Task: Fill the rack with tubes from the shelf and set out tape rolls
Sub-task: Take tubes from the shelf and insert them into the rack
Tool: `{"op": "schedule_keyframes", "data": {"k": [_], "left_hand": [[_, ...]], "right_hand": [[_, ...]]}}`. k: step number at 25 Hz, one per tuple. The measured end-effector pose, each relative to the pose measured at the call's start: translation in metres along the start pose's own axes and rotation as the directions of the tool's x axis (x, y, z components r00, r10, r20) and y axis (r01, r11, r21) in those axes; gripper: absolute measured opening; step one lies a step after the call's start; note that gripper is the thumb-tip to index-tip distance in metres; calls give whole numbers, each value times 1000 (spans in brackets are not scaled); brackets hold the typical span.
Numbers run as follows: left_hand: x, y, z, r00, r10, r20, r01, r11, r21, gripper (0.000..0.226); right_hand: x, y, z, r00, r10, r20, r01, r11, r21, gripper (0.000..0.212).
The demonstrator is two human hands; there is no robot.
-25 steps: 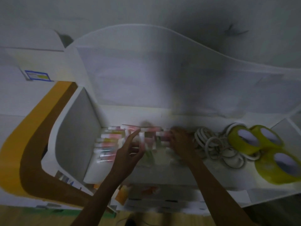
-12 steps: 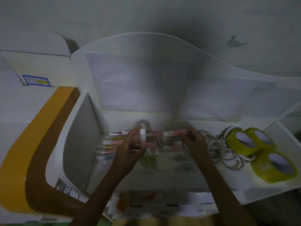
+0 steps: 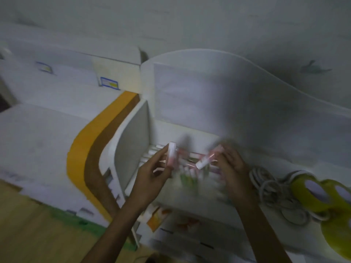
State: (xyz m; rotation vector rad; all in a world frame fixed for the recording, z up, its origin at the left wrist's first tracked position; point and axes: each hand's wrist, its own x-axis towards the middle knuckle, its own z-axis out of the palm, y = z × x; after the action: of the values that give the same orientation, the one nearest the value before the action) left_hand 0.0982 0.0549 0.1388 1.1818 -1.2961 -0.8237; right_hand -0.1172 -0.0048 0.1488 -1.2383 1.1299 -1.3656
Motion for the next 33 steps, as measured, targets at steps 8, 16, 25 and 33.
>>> {"op": "schedule_keyframes", "data": {"k": [8, 16, 25, 33], "left_hand": [[-81, 40, -94, 958, 96, -271, -25, 967, 255, 22], [-131, 48, -237, 853, 82, -515, 46, 972, 232, 8], [-114, -12, -414, 891, -43, -452, 77, 995, 56, 27], [-10, -77, -460, 971, 76, -225, 6, 939, 344, 35]], "right_hand": [[-43, -22, 93, 943, -84, 322, 71, 996, 52, 23], [-108, -33, 238, 817, -193, 543, 148, 981, 126, 14], [-152, 8, 411, 907, -81, 413, 122, 990, -74, 16], [-93, 53, 466, 980, 16, 196, 11, 991, -135, 22]]}}
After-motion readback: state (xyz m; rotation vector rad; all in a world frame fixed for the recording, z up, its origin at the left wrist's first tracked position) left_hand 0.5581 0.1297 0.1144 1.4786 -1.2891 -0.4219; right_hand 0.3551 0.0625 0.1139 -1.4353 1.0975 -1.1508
